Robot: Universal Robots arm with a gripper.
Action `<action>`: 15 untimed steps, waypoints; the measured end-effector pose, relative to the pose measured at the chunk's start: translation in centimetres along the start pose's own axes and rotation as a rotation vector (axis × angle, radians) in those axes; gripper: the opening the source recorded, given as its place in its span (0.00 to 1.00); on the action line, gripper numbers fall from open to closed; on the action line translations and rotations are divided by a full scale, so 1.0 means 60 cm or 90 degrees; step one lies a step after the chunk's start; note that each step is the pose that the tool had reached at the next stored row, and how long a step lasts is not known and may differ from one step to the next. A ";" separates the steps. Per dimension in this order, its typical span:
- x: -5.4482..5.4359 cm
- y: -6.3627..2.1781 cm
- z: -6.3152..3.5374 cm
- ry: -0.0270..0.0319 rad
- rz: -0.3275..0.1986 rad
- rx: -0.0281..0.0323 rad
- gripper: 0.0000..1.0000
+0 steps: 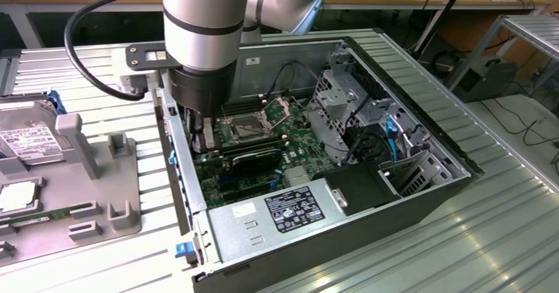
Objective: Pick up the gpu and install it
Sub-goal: 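Press down on the gpu until it lock into place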
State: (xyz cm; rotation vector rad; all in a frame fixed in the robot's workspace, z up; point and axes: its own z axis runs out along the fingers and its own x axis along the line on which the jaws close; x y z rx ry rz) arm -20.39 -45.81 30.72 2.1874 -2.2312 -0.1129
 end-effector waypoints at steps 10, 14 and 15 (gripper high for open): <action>-0.004 0.000 0.001 -0.0225 -0.001 -0.0037 0.11; -0.004 0.001 0.000 -0.0237 -0.001 -0.0065 0.11; -0.004 0.002 0.000 -0.0237 -0.001 -0.0079 0.11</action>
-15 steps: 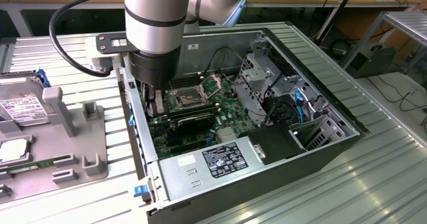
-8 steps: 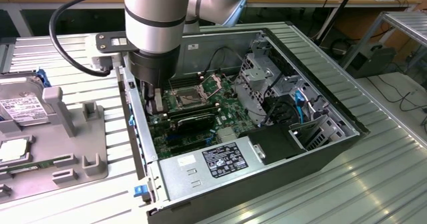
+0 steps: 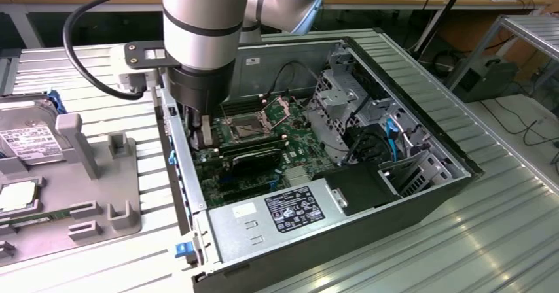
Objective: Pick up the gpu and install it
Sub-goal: 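Press down on the gpu until it lock into place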
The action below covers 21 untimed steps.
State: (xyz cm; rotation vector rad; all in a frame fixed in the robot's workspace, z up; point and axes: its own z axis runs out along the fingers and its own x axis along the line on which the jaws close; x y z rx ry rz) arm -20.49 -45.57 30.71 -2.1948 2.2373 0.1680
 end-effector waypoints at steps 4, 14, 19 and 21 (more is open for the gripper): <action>0.000 0.002 0.000 0.0000 0.000 -0.0004 0.11; 0.000 0.001 -0.001 0.0002 0.000 -0.0028 0.11; -0.001 0.000 -0.005 0.0005 0.001 -0.0076 0.11; 0.000 0.000 -0.003 0.0006 0.001 -0.0078 0.11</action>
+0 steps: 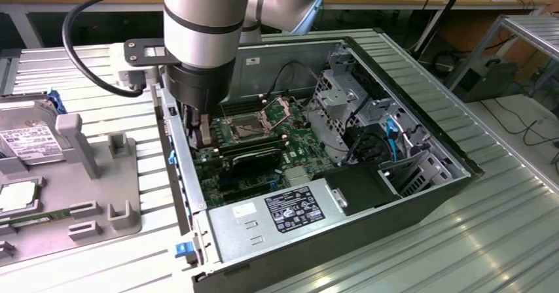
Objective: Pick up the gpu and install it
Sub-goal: 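Press down on the gpu until it lock into place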
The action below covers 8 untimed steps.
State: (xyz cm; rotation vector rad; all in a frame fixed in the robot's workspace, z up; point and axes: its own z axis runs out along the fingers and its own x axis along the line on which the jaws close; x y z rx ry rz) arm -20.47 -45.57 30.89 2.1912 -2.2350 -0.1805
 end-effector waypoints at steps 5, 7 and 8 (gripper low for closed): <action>0.001 -0.001 0.009 0.0005 0.000 -0.0001 0.11; 0.001 -0.001 0.011 0.0004 0.000 -0.0001 0.11; 0.001 -0.001 0.013 0.0004 0.000 -0.0001 0.11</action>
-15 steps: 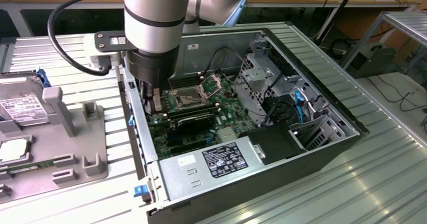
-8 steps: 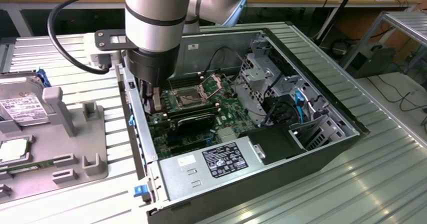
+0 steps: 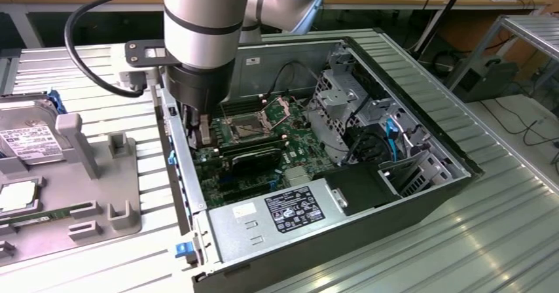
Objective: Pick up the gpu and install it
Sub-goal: 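Press down on the gpu until it lock into place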
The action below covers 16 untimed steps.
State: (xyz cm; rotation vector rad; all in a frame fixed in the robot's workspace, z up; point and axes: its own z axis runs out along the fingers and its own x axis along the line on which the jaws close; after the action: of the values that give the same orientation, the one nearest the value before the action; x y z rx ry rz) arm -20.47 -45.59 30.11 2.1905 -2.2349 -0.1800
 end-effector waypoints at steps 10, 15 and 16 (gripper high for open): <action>-0.005 -0.035 -0.035 -0.0105 -0.001 -0.0002 0.11; -0.005 -0.037 -0.035 -0.0120 -0.001 -0.0008 0.11; -0.005 -0.037 -0.035 -0.0120 -0.001 -0.0008 0.11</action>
State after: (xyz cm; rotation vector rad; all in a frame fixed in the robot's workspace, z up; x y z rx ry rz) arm -18.09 -45.50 32.01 2.1989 -2.2424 -0.2029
